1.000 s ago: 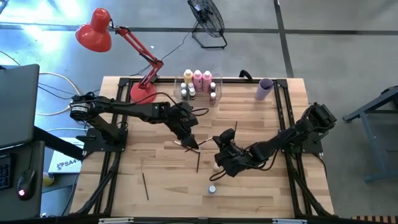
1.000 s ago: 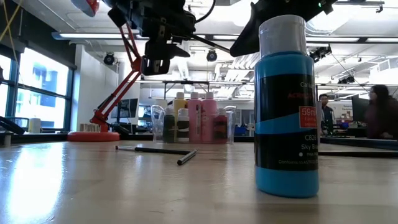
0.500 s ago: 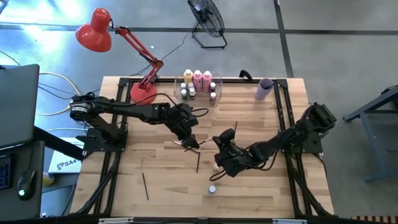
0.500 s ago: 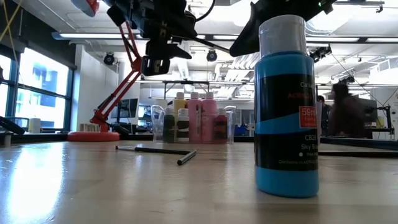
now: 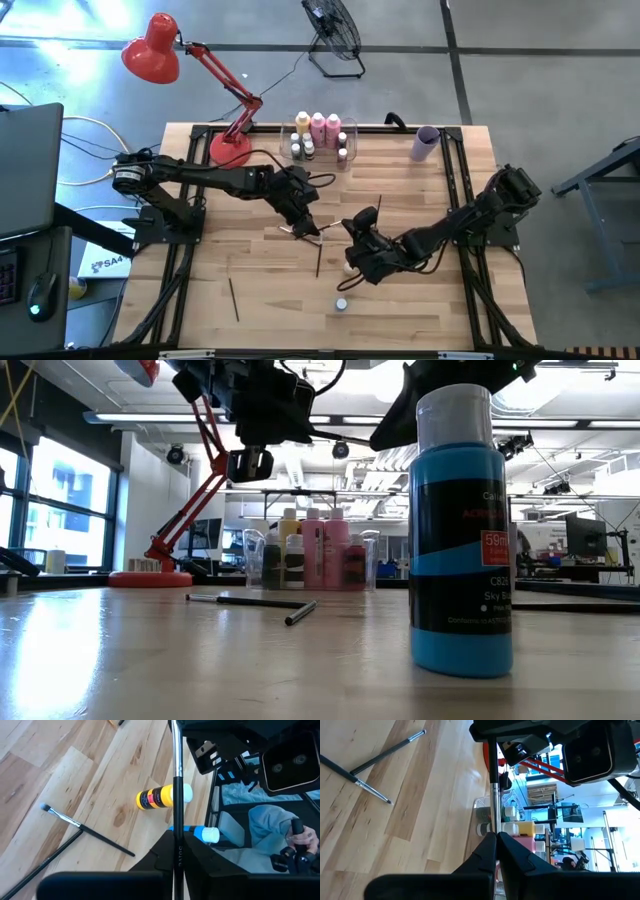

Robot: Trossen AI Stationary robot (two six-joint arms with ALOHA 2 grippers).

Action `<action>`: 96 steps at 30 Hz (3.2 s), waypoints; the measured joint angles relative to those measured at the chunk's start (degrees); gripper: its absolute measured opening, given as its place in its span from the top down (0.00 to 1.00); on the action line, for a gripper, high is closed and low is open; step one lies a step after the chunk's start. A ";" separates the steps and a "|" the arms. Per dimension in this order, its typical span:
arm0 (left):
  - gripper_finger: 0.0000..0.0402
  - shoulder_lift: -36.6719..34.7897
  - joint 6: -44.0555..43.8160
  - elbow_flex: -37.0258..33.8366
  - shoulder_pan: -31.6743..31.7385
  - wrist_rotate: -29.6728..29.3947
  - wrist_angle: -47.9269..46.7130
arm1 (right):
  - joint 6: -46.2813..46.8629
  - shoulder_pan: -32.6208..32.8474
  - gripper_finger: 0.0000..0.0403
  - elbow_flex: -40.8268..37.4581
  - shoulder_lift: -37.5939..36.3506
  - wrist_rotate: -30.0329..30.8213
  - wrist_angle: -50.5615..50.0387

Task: Pick & Place Paint Supplies
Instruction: Put the black paint brush into the violet cup

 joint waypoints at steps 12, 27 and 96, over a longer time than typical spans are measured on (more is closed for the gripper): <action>0.97 0.00 2.68 0.00 0.00 0.02 -0.04 | -1.07 0.17 0.99 0.00 0.00 0.89 0.92; 0.97 -0.04 6.19 0.02 0.02 -0.12 -0.54 | -9.50 4.70 0.91 -0.02 -0.03 14.68 4.65; 0.97 4.29 42.04 -0.35 1.51 -15.09 30.69 | 31.09 -16.01 0.56 -51.02 -45.22 -46.31 72.11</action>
